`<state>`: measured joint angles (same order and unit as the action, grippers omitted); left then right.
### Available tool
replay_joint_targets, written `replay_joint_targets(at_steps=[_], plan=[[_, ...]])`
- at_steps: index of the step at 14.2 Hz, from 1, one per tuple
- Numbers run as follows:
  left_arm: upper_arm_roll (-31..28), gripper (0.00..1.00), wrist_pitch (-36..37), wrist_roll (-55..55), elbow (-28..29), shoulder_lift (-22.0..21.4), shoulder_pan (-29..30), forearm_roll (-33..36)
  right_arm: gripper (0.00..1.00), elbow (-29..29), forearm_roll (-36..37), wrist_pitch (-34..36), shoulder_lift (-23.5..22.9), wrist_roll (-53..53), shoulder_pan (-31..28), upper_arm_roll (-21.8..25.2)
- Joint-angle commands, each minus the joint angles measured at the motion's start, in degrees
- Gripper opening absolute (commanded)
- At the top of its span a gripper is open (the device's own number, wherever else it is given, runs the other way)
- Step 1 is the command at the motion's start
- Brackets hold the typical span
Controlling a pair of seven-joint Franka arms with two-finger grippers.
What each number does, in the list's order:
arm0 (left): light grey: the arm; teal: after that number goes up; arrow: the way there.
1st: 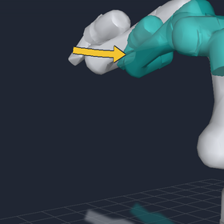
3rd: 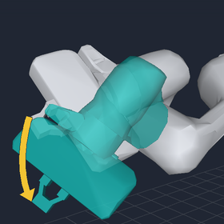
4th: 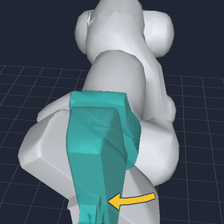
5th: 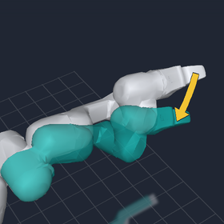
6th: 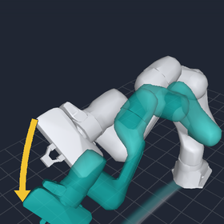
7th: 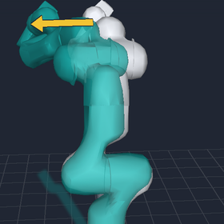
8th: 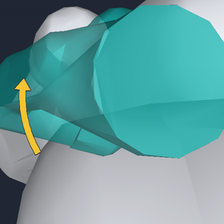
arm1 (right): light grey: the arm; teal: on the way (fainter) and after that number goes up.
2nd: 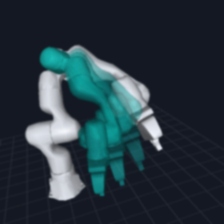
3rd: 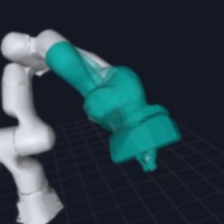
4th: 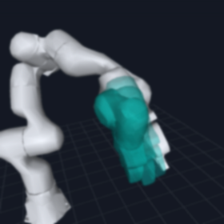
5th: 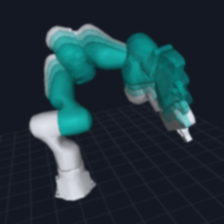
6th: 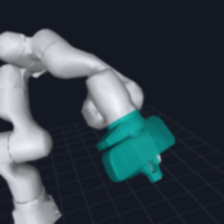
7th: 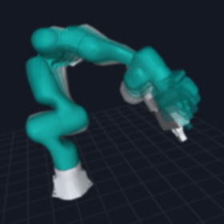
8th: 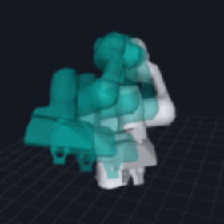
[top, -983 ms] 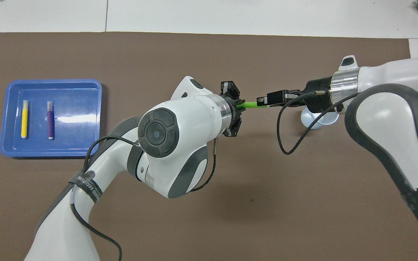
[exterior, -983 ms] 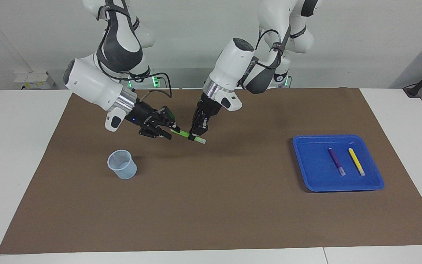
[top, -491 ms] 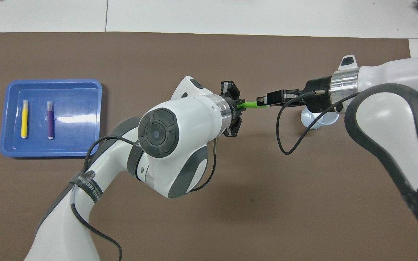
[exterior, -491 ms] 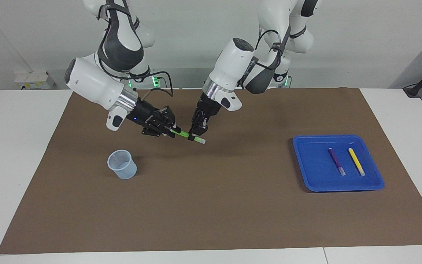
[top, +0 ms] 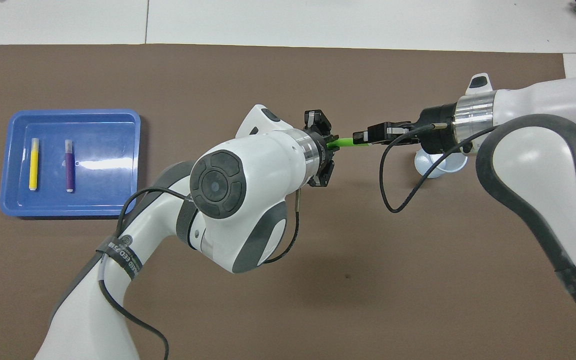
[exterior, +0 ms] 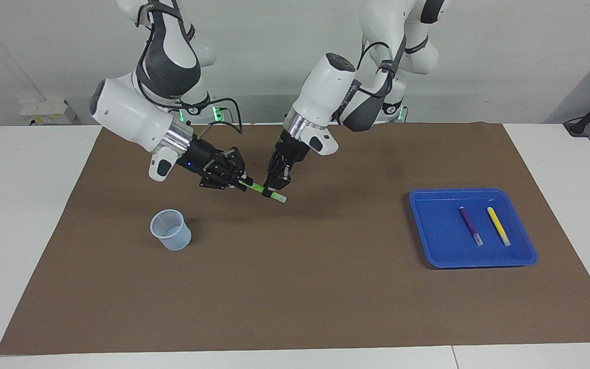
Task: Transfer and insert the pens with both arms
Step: 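Carry the green pen to the white cup while the left gripper withdraws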
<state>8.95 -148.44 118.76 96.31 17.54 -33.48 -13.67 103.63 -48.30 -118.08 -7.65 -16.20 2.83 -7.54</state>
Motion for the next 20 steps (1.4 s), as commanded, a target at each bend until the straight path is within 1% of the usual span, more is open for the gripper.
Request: replay_joint_targets(at_steps=[1,2,4,6,7,8,9,10,11,13,15,17,18,20], plan=[[-0.6,0.04,-0.6,-0.5,0.0,-0.3,-0.8,-0.7,0.0,-0.6,0.2,0.6,-0.1,-0.4,-0.5,0.1],[-0.6,0.04,-0.6,-0.5,-0.1,-0.3,-0.8,-0.7,0.0,-0.6,0.8,0.7,0.1,0.2,-0.6,0.2],[-0.6,0.05,-0.6,-0.5,0.0,-0.3,-0.8,-0.6,0.0,-1.0,4.4,1.0,0.6,1.7,-0.9,0.2],[-0.6,0.06,-0.6,-0.5,-0.1,-0.3,-0.9,-0.4,0.0,-1.8,5.2,1.1,0.6,3.9,-1.0,0.2],[-0.6,0.14,-0.6,-0.5,0.0,-0.3,-0.9,-0.3,0.0,-1.9,6.1,1.1,0.6,4.4,-1.0,0.2],[-0.6,0.25,-0.6,-0.5,0.0,-0.3,-0.9,-0.3,0.0,-2.1,7.7,1.2,0.7,4.6,-1.1,0.3],[-0.6,0.41,-0.6,-0.5,0.0,-0.3,-0.8,-0.3,0.0,-2.2,8.9,2.2,0.8,4.7,-1.3,0.3],[-0.7,0.78,-0.5,-0.5,0.1,-0.3,-0.8,-0.2,0.0,-2.2,9.6,2.9,0.9,4.7,-1.5,0.5],[-0.7,1.0,-0.4,-0.5,0.1,-0.3,-0.7,-0.2,0.0,-2.3,10.7,3.1,1.0,4.8,-1.9,0.5],[-0.7,1.0,0.4,-0.5,0.3,-0.5,-0.2,-0.2,0.0,-2.9,13.4,3.7,1.2,5.7,-2.5,0.5],[-0.9,1.0,2.1,-0.8,0.9,-1.0,1.1,-0.2,0.0,-3.6,18.6,5.1,1.1,5.8,-2.9,0.6],[-1.1,1.0,7.0,-1.9,0.8,-1.7,3.8,-0.2,0.0,-4.3,25.2,6.7,1.2,5.8,-4.3,0.5],[-1.2,1.0,10.8,-2.8,0.7,-2.4,5.6,-0.1,0.0,-5.2,29.4,8.1,1.2,5.8,-4.4,0.6],[-1.2,1.0,12.6,-6.2,0.4,-2.5,8.9,-0.1,0.0,-6.5,35.2,9.8,1.1,5.7,-5.7,0.4]])
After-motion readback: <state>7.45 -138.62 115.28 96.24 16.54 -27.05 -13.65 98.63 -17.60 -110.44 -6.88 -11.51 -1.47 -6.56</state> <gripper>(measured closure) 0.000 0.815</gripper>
